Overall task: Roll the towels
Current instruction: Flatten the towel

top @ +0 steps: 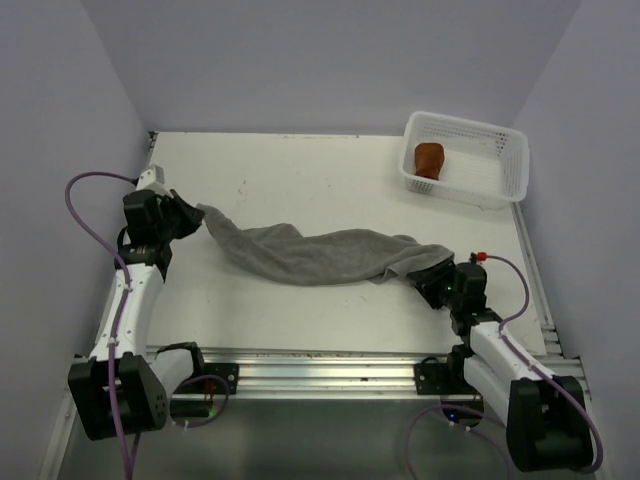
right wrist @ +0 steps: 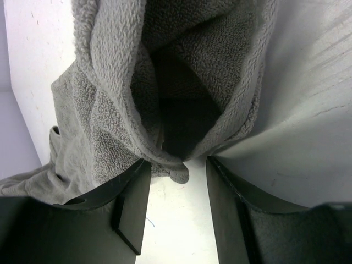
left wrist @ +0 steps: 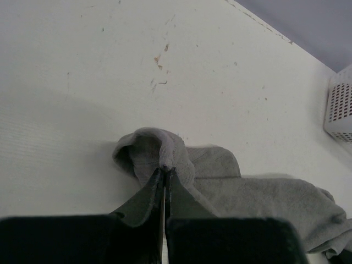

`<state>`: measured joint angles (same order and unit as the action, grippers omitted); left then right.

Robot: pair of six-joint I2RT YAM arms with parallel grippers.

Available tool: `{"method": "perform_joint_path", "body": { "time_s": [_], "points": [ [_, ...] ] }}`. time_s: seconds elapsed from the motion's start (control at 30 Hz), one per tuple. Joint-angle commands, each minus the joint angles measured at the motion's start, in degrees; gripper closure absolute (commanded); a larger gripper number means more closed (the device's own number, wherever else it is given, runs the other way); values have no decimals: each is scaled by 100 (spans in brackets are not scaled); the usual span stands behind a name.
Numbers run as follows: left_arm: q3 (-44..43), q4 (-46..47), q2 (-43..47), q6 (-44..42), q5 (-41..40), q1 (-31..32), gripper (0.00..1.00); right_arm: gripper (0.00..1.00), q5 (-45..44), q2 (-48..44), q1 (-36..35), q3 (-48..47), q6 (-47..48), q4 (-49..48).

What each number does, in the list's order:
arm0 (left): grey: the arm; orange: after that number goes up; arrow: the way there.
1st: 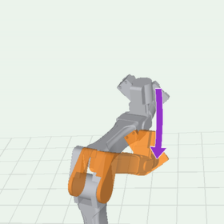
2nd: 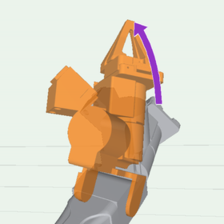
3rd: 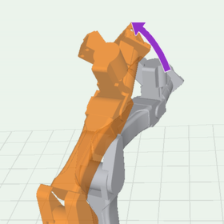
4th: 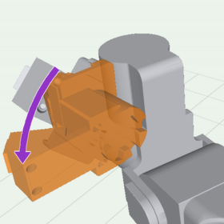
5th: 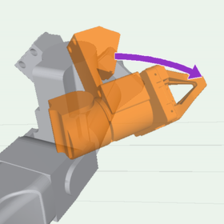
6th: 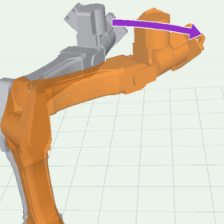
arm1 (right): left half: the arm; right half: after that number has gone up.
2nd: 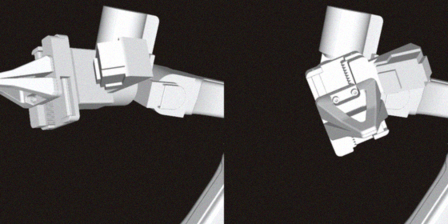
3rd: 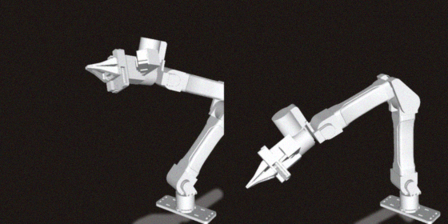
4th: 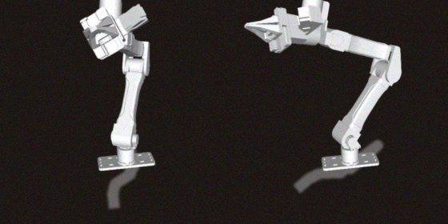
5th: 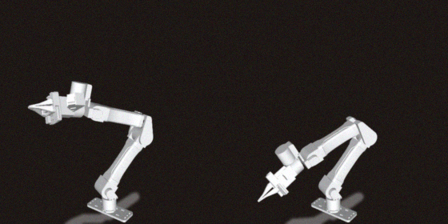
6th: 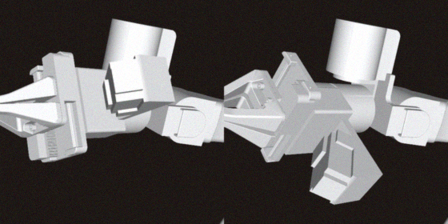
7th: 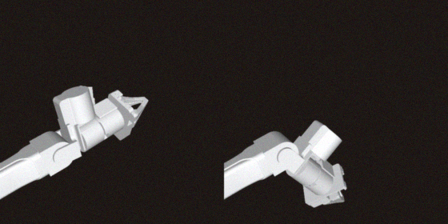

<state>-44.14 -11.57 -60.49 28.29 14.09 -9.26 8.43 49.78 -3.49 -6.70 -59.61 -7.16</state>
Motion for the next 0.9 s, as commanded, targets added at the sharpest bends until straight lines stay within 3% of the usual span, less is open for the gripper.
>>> {"method": "perform_joint_path", "body": {
  "time_s": [0.0, 0.6, 0.8, 0.87],
  "points": [
    [-7, 261, -16, -52, 138, -15, 100, 52, -166, 224, -47, 125, -103, -382],
    [2, 279, -68, -61, 244, -15, 100, 66, -113, 401, -144, 29, -542, -515],
    [-7, 270, -86, -70, 226, -15, 100, 87, -174, -335, -179, -419, -613, 590],
    [-16, 261, -95, -70, 209, -15, 100, 90, -175, -495, -179, -718, -517, 1003]
  ]
}}
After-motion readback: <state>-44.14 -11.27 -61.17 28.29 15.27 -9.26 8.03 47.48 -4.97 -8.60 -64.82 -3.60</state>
